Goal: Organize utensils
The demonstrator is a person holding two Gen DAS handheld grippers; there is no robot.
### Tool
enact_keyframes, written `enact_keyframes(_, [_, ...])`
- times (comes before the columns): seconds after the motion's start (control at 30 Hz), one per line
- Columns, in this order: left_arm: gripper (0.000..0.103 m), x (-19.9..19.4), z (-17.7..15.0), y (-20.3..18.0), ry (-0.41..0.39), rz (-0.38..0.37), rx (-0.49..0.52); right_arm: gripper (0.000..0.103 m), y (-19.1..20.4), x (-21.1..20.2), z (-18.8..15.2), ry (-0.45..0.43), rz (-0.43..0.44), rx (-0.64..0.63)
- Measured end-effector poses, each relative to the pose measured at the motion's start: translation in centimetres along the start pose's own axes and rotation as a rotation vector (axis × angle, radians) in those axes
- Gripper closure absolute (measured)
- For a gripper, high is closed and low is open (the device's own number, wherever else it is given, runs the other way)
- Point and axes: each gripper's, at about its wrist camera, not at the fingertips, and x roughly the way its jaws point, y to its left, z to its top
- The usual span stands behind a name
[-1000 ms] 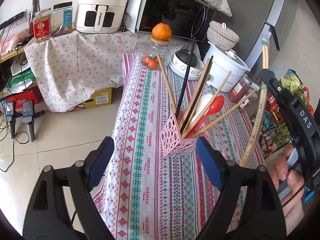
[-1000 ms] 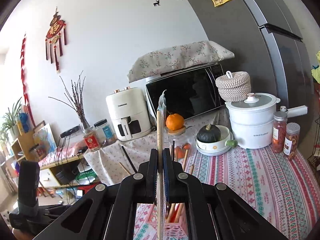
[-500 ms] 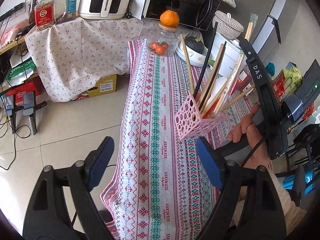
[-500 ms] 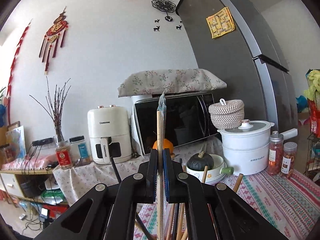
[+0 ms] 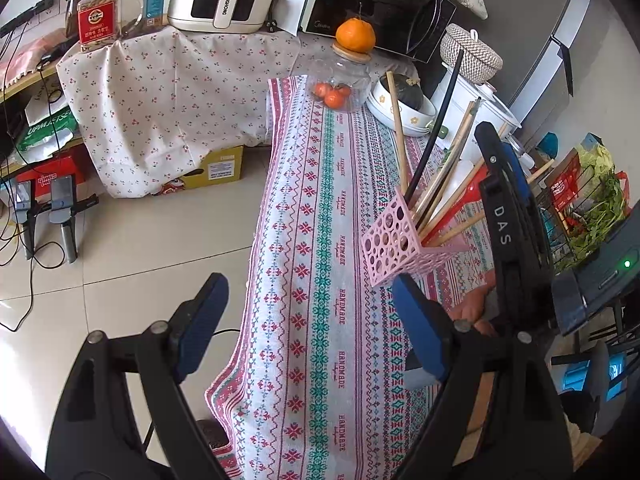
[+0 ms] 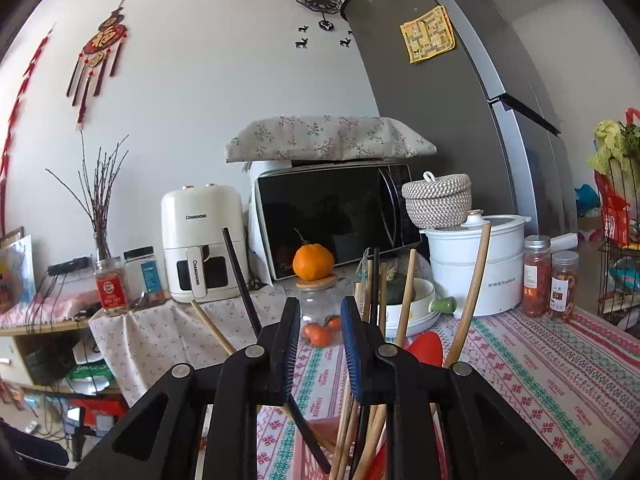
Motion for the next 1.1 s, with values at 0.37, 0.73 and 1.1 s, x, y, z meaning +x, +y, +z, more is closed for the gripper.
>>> enact_keyframes(0.37, [0.014,-0.5,-0.7,-2.6,-0.008,0.004,0.010,0.023,-4.7,-5.1,7.6,0.060,-0.022,-0.041])
enact_keyframes(0.73, [0.001,-1.4,-3.7,-8.3,-0.036,0.185,0.079,0.000,-10.7,-8.9,9.5,0.418,-0.128,-0.133])
enact_keyframes(1.1, [0.001,-3.1,-5.5,-13.5,-0.161,0.240,0.113,0.000,-17.0,-12.3,9.5,0.542,-0.147,-0.056])
